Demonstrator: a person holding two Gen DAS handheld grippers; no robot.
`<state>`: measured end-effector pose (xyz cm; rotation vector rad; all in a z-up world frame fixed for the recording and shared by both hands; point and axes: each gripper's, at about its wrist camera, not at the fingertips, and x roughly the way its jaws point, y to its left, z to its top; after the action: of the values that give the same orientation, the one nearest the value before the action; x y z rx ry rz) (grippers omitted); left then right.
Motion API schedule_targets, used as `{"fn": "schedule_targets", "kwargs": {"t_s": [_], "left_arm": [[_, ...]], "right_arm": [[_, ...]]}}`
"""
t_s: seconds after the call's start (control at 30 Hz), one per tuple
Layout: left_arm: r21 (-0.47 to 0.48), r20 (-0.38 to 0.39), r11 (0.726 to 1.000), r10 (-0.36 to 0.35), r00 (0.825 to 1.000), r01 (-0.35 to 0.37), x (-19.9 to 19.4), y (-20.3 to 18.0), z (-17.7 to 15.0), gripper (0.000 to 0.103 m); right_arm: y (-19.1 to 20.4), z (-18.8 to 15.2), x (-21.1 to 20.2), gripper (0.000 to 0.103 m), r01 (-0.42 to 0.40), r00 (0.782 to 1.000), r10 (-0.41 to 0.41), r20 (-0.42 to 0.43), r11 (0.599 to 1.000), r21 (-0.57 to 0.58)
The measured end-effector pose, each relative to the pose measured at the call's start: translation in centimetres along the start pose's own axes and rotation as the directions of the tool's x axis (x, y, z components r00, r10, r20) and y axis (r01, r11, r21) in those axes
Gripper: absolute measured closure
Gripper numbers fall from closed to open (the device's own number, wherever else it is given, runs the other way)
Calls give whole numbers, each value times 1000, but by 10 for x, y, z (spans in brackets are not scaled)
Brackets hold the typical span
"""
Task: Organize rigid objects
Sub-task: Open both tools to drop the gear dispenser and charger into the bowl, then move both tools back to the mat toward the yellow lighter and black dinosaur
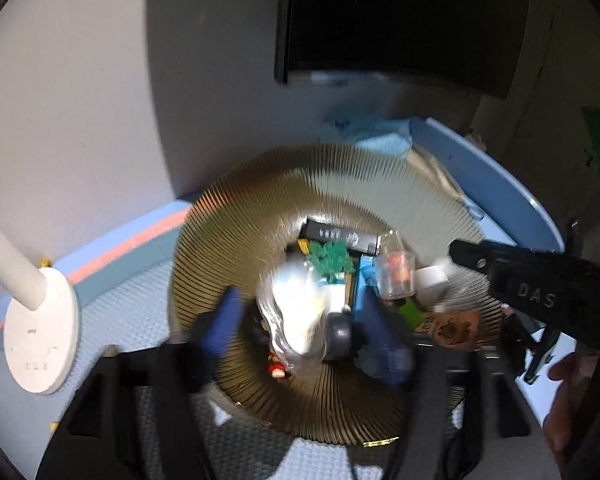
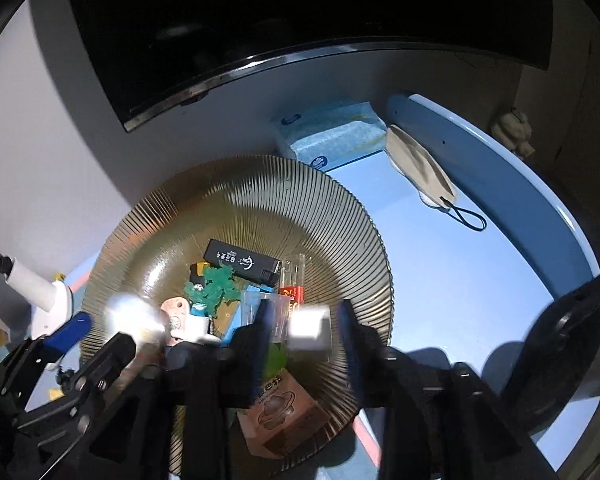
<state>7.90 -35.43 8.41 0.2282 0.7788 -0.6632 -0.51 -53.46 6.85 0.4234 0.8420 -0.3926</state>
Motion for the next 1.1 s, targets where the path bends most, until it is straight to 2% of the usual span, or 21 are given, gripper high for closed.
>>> {"fn": "schedule_targets", "kwargs": {"t_s": [0.03, 0.17, 0.27, 0.37, 0.5, 0.6, 0.67, 0.73, 0.83, 0.97, 1.1], "left_arm": [[-8, 37, 1000, -2, 999, 2, -13, 4, 1, 22], [-58, 120, 998, -12, 993, 19, -62, 28, -2, 22], [-104, 156, 994, 0, 988, 17, -94, 53, -17, 22], [-166, 162, 986, 42, 986, -14, -121, 86, -42, 22], [-261, 150, 963, 117, 982, -75, -147, 133, -88, 22], [-351, 115, 930, 155, 981, -106, -160, 168, -132, 22], [-394, 72, 907, 192, 979, -149, -156, 187, -158, 22], [-412, 9, 883, 249, 968, -224, -143, 202, -184, 22], [-427, -51, 867, 261, 964, -257, -126, 218, -209, 22], [-427, -99, 859, 267, 959, -283, -103, 226, -229, 22], [-375, -90, 865, 323, 942, -332, -100, 214, -229, 22]], "right_arm": [[0, 1, -7, 48, -26, 1000, 26, 16, 1000, 6], [13, -1, -45, 47, -46, 992, 51, 115, 998, -44], [32, -8, -70, 44, -96, 983, 110, 150, 991, -96], [58, -24, -81, 43, -141, 978, 163, 127, 977, -162], [103, -60, -76, 43, -223, 969, 241, 47, 943, -247], [139, -93, -63, 43, -267, 961, 275, -18, 913, -307], [160, -114, -50, 43, -304, 952, 298, -70, 894, -328], [177, -132, -31, 43, -350, 937, 330, -119, 876, -332], [195, -152, -1, 43, -354, 935, 321, -149, 867, -350], [203, -168, 29, 43, -338, 941, 301, -155, 862, -379], [205, -177, 38, 39, -327, 945, 304, -121, 857, -399]]}}
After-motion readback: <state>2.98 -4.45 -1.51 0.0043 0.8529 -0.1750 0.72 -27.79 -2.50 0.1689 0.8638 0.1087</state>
